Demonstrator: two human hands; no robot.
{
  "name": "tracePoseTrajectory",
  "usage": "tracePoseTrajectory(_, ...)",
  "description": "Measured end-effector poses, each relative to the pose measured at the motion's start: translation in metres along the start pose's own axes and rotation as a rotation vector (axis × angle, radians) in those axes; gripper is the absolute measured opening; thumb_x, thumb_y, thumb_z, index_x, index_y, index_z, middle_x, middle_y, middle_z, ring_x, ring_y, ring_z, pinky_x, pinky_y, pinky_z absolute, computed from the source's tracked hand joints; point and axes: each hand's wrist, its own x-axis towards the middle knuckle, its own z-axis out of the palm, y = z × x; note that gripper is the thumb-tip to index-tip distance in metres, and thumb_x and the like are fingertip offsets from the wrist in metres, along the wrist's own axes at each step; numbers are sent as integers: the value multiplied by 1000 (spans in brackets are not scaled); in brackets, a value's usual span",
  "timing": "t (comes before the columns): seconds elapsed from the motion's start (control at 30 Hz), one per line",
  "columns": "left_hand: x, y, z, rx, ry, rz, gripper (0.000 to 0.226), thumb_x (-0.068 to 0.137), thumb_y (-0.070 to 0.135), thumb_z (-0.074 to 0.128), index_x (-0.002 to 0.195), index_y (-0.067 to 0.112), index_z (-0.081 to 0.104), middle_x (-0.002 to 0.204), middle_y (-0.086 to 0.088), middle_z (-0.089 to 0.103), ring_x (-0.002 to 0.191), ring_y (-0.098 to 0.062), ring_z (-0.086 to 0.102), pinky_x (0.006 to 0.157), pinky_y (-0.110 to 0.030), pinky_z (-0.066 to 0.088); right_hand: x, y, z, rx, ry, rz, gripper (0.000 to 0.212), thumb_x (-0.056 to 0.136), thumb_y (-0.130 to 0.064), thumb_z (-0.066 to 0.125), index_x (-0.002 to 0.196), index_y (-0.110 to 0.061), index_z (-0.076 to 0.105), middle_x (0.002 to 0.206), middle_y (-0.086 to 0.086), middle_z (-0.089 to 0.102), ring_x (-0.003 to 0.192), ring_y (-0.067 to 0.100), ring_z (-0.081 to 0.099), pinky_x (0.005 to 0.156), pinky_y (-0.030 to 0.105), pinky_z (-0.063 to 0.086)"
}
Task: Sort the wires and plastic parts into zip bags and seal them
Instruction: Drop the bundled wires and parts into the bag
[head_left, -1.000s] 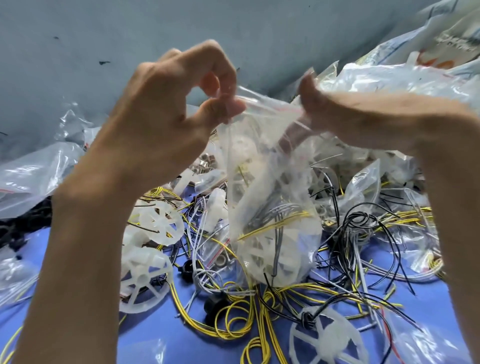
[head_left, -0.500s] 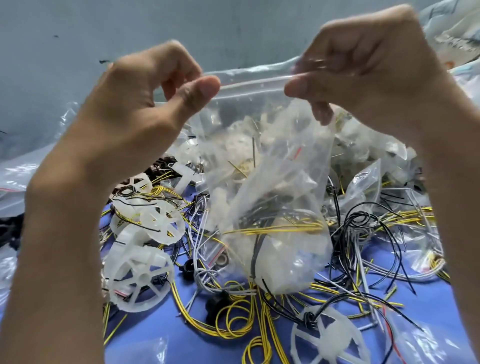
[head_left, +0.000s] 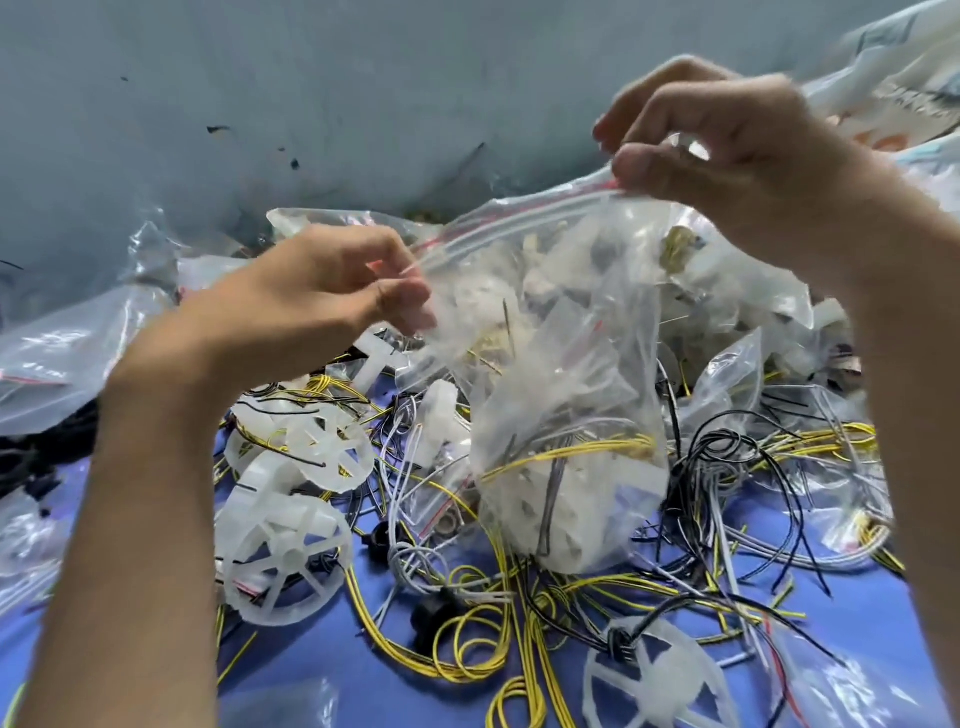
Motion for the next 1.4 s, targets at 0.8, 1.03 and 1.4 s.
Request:
tracePoseTrajectory(0.8, 7, -13, -7, -225, 391, 149, 33, 73, 12, 78, 81, 39, 62, 62, 17, 64, 64, 0, 58, 72, -9, 46, -8, 21, -15, 212, -30, 370, 7, 80, -20, 70, 76, -15, 70, 65, -8, 68, 60, -1, 55, 61, 11, 43)
tracePoseTrajectory(1.03, 8, -6, -4, -221, 408, 117, 36, 72, 1, 77, 76, 32, 58, 57, 15, 59, 59, 2, 53, 63, -7, 43, -3, 21, -13, 93, 23, 365, 13, 82, -21, 71, 69, -20, 70, 66, -7, 69, 62, 1, 56, 68, 23, 41)
tracePoseTrajectory(1.4, 10, -8, 3, -310, 342, 14, 18, 81, 17, 72, 89, 31, 64, 71, 15, 67, 68, 3, 59, 64, -4, 42, -5, 19, -3, 158, -112, 347, 14, 79, -28, 72, 82, -15, 74, 86, 18, 69, 72, 14, 52, 67, 35, 31)
